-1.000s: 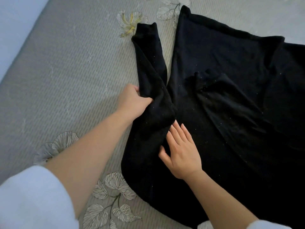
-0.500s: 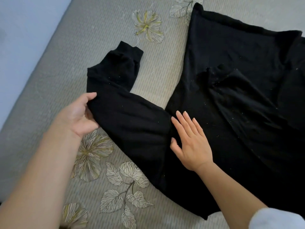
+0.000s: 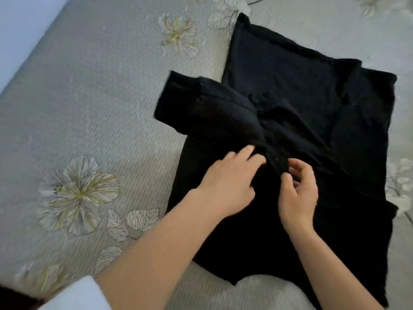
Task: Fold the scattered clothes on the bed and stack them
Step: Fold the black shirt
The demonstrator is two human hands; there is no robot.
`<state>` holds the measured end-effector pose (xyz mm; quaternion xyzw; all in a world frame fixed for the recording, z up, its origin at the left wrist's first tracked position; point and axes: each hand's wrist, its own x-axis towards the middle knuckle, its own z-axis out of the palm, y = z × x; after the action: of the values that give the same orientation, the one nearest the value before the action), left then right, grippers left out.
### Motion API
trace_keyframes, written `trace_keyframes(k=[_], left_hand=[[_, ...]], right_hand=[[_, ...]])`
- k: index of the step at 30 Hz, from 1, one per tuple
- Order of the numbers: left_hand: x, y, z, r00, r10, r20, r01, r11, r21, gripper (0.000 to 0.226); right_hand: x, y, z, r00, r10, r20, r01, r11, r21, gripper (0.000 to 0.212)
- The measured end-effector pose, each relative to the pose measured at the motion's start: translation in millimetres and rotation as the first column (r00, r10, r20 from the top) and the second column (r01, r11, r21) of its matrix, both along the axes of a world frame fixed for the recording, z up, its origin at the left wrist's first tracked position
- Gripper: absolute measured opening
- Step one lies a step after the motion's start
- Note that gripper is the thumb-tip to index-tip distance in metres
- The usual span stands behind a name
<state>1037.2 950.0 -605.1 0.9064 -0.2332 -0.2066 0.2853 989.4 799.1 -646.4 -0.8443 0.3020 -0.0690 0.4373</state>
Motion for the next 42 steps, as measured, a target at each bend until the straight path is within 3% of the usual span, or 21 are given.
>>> trace_keyframes(k=[1, 3, 6, 9, 13, 15, 17, 18, 19, 21, 24, 27, 30, 32, 34, 36, 38, 39, 40, 42], left_hand=[[-12.6, -9.1, -7.4, 0.983, -0.127, -0.130, 0.139, 0.987, 0.082, 0.060], [-35.9, -7.5, -20.5, 0.971, -0.186, -0.148, 0.202, 0.974, 0.106, 0.060], [-62.1, 17.2, -34.2, 0.998, 0.013, 0.062, -0.016, 0.999, 0.044, 0.061], [-73.0, 43.1, -45.3, 0.968, 0.235, 0.085, -0.243, 0.964, 0.111, 0.075], [-69.0, 44.7, -49.7, 0.972, 0.229, 0.051, -0.234, 0.953, 0.192, 0.061], [-63.5, 35.1, -45.5, 0.969, 0.247, -0.003, -0.242, 0.955, 0.170, 0.054], [-60.7, 27.7, -42.7, 0.963, 0.271, -0.014, -0.266, 0.954, 0.138, 0.055], [-60.5, 26.0, -42.3, 0.961, 0.275, -0.016, -0.270, 0.954, 0.130, 0.057], [-61.4, 25.6, -42.8, 0.962, 0.273, -0.021, -0.268, 0.955, 0.126, 0.058], [-66.1, 26.9, -44.0, 0.972, 0.237, -0.009, -0.234, 0.964, 0.125, 0.060], [-75.4, 24.4, -47.0, 0.986, 0.164, 0.015, -0.165, 0.978, 0.131, 0.063], [-82.6, 16.7, -53.3, 0.990, 0.137, 0.036, -0.141, 0.979, 0.151, 0.069], [-81.5, 8.1, -54.6, 0.989, 0.146, -0.005, -0.141, 0.961, 0.237, 0.076], [-75.2, 4.5, -52.9, 0.989, 0.145, -0.004, -0.137, 0.945, 0.297, 0.079], [-69.4, 1.8, -49.5, 0.993, 0.114, -0.013, -0.103, 0.937, 0.335, 0.083], [-63.5, -0.8, -44.5, 0.997, 0.072, -0.036, -0.055, 0.934, 0.353, 0.089], [-59.9, -2.9, -38.8, 0.996, 0.006, -0.085, 0.027, 0.924, 0.380, 0.093], [-58.9, -4.2, -35.7, 0.992, -0.030, -0.121, 0.076, 0.915, 0.395, 0.095], [-58.3, -5.1, -33.4, 0.985, -0.057, -0.161, 0.118, 0.908, 0.402, 0.096], [-56.7, -5.8, -30.8, 0.970, -0.040, -0.241, 0.131, 0.919, 0.372, 0.093]], right_hand=[[-4.4, -13.8, 3.2, 0.998, -0.058, -0.031, 0.058, 0.998, -0.002, 0.028], [-12.3, -33.0, 9.6, 0.995, -0.074, -0.072, 0.073, 0.997, -0.011, 0.028], [-16.9, -37.4, 15.9, 0.992, 0.069, -0.107, -0.065, 0.997, 0.038, 0.039], [-5.0, -20.5, 14.8, 0.950, 0.279, -0.142, -0.266, 0.958, 0.105, 0.080], [34.3, 13.3, 6.3, 0.932, 0.294, -0.212, -0.298, 0.954, 0.013, 0.110], [53.4, 19.2, 1.7, 0.930, 0.254, -0.265, -0.283, 0.956, -0.077, 0.091], [72.1, 15.1, 8.0, 0.946, 0.225, -0.234, -0.254, 0.961, -0.106, 0.027], [82.0, 7.7, 15.7, 0.967, 0.185, -0.173, -0.190, 0.982, -0.014, 0.011], [92.6, -2.5, 24.6, 0.985, 0.120, -0.126, -0.101, 0.985, 0.143, 0.020], [115.1, -31.8, 45.9, 0.995, -0.034, -0.091, 0.068, 0.913, 0.403, 0.010], [140.2, -89.1, 75.3, 0.989, -0.033, -0.143, 0.098, 0.872, 0.479, 0.015], [148.8, -126.6, 89.2, 0.962, 0.101, -0.256, 0.056, 0.838, 0.542, 0.021], [150.6, -140.9, 88.8, 0.872, 0.230, -0.433, -0.107, 0.951, 0.289, 0.009], [150.4, -145.6, 86.1, 0.799, 0.298, -0.522, -0.340, 0.940, 0.017, 0.013], [148.0, -149.9, 82.9, 0.773, 0.314, -0.551, -0.538, 0.784, -0.309, 0.022], [147.1, -155.0, 79.7, 0.758, 0.351, -0.550, -0.648, 0.504, -0.570, 0.025], [146.9, -161.4, 70.9, 0.745, 0.402, -0.532, -0.652, 0.269, -0.709, 0.027], [145.9, -164.0, 65.0, 0.748, 0.407, -0.525, -0.640, 0.231, -0.733, 0.027], [143.9, -166.0, 59.1, 0.757, 0.399, -0.517, -0.632, 0.248, -0.735, 0.029], [135.7, -168.0, 48.3, 0.811, 0.339, -0.477, -0.584, 0.411, -0.700, 0.039]])
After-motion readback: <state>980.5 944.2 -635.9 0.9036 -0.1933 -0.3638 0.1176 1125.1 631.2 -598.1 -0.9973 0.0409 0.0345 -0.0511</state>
